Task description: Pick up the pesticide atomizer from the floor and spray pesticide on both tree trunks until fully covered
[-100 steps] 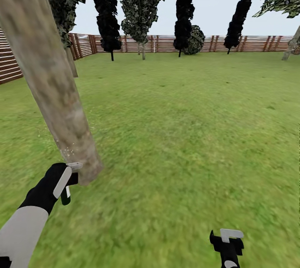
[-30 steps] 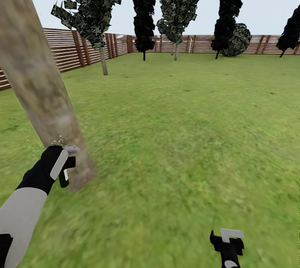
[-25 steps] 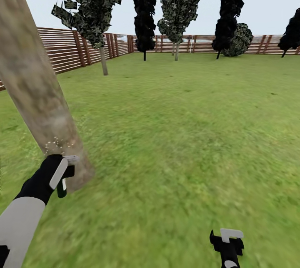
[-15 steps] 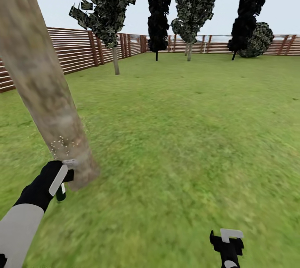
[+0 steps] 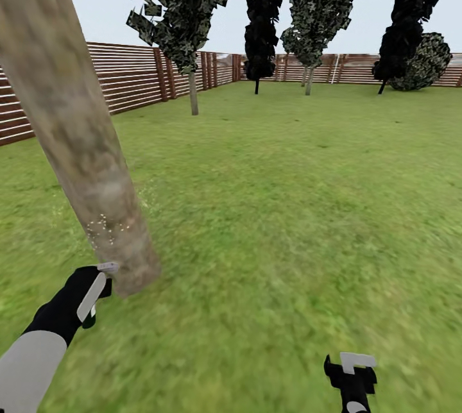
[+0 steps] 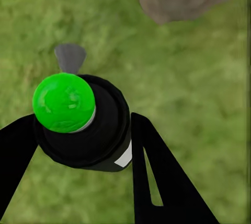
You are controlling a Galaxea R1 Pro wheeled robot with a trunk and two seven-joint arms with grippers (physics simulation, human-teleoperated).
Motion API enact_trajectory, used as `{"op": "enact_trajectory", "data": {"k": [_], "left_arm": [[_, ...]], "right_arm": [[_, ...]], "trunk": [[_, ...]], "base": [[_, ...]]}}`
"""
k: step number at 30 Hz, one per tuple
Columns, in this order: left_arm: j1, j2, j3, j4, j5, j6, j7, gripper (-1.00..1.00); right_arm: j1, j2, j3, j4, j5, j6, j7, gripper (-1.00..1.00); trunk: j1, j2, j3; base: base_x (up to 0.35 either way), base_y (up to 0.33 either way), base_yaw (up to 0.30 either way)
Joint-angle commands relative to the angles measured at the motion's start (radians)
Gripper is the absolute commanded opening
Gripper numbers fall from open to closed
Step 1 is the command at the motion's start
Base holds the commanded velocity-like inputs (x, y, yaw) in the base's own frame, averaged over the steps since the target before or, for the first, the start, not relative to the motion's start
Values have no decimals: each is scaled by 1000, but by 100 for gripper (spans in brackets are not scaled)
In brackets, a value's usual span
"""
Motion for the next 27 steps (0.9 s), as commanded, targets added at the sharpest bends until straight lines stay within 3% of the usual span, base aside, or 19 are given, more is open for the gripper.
{"op": "enact_trajectory", "data": {"k": [1,7,11,27], "left_arm": [[0,2,-2,11,10,1,8,-100],[0,-1,-3,52,11,-3,8,-100],[0,0,-3,52,9,-3,8,-100],[0,-19,0,43,15,-9,10,-100]], "right_arm": [[-1,0,2,1,7,1,-7,100],[-1,4,3,1,7,1,-6,100],[-1,4,3,1,7,1,-6,100],[-1,7,4,1,8,1,-6,100]], "trunk": [[0,0,-1],[0,0,-1],[0,0,-1],[0,0,1]], "base": [[323,-98,0],[312,-117,14],[223,-193,231],[47,-271,276]]}}
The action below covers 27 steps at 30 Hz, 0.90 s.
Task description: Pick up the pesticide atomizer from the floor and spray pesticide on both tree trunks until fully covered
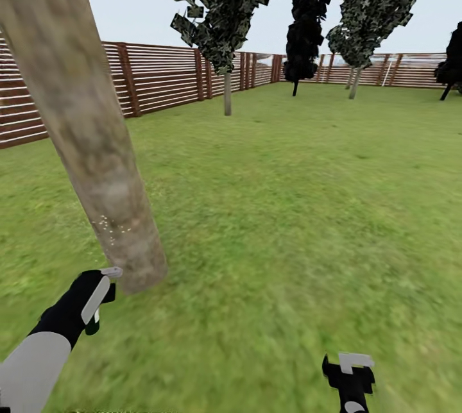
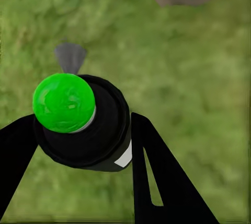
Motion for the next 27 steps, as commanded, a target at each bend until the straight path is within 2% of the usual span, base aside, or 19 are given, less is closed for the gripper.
{"op": "enact_trajectory", "data": {"k": [1,5,9,22,27], "left_arm": [[-1,0,-2,-1,9,3,8,-100],[-1,0,-2,-1,9,3,8,-100],[-1,-9,-2,2,9,3,7,-100],[-1,-9,-2,2,9,3,7,-100],[-1,-12,-2,2,9,3,7,-100]], "right_arm": [[0,0,2,1,7,1,-7,100],[-1,0,2,1,7,1,-7,100],[0,0,2,1,7,1,-7,100],[0,0,2,1,7,1,-7,100],[0,0,2,1,7,1,-7,100]], "trunk": [[0,0,0],[0,0,3],[0,0,3],[0,0,3],[0,0,5]], "base": [[87,-274,251],[93,-274,216],[121,-271,19],[177,-244,4],[182,-226,228]]}}
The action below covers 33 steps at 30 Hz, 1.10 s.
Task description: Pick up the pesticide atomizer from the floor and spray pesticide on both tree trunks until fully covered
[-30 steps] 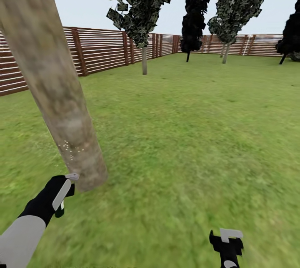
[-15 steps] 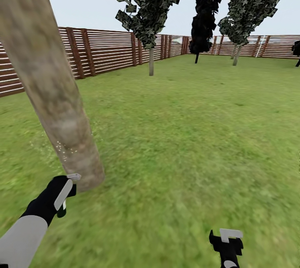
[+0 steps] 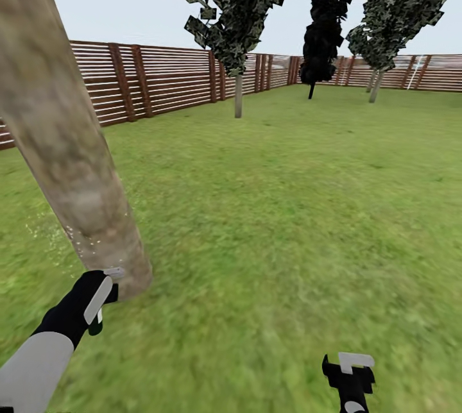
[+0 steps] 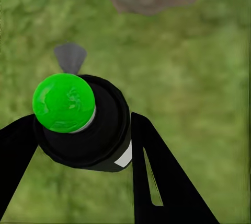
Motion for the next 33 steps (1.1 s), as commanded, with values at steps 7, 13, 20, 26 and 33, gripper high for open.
{"op": "enact_trajectory", "data": {"k": [7,13,20,26,33], "left_arm": [[-1,-4,-2,-1,8,3,8,-100],[-1,-5,-3,0,8,3,8,-100],[-1,-5,-3,0,8,3,9,-100],[-1,-5,-3,0,8,3,9,-100],[-1,-5,-2,0,8,3,9,-100]], "right_arm": [[0,0,2,1,7,1,-7,100],[-1,0,2,1,7,1,-7,100],[0,0,2,1,7,1,-7,100],[0,0,2,1,7,1,-7,100],[-1,0,2,1,7,1,-7,100]], "trunk": [[0,0,3],[0,0,3],[0,0,3],[0,0,3],[0,0,3]], "base": [[146,-239,242],[141,-240,16],[141,-240,0],[141,-240,161],[142,-240,269]]}}
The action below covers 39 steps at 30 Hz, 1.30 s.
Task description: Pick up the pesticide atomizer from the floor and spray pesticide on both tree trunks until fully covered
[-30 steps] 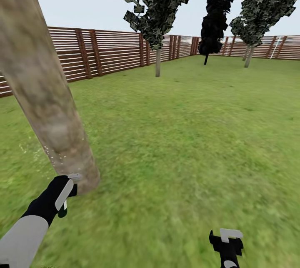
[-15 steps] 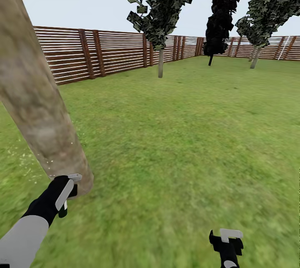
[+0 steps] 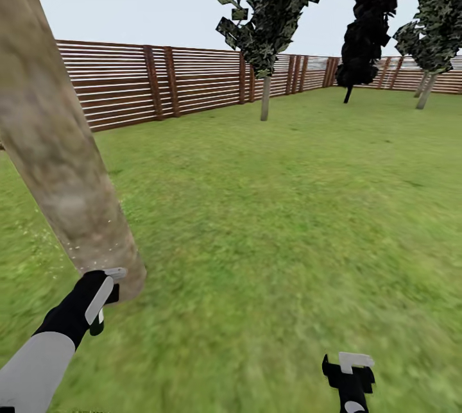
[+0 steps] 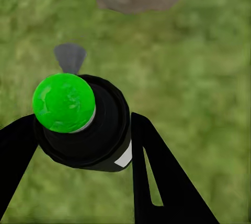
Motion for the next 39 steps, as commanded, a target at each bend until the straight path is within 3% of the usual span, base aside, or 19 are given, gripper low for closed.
{"op": "enact_trajectory", "data": {"k": [1,7,21,34,39], "left_arm": [[-1,0,-2,-1,9,3,8,-100],[-1,0,-2,0,9,3,8,-100],[-1,0,-1,0,9,3,9,-100],[-1,0,-1,0,9,3,9,-100],[-2,-21,-2,-11,9,-18,8,-100]], "right_arm": [[0,0,2,1,7,1,-7,100],[0,0,2,1,7,1,-7,100],[0,0,2,1,7,1,-7,100],[0,0,2,1,7,1,-7,100],[0,-3,2,1,7,1,-7,100]], "trunk": [[0,0,-1],[0,0,-1],[0,0,-1],[0,0,-1],[0,0,-1]], "base": [[152,-240,270],[169,-240,239],[180,-238,15],[180,-238,268],[67,-106,274]]}}
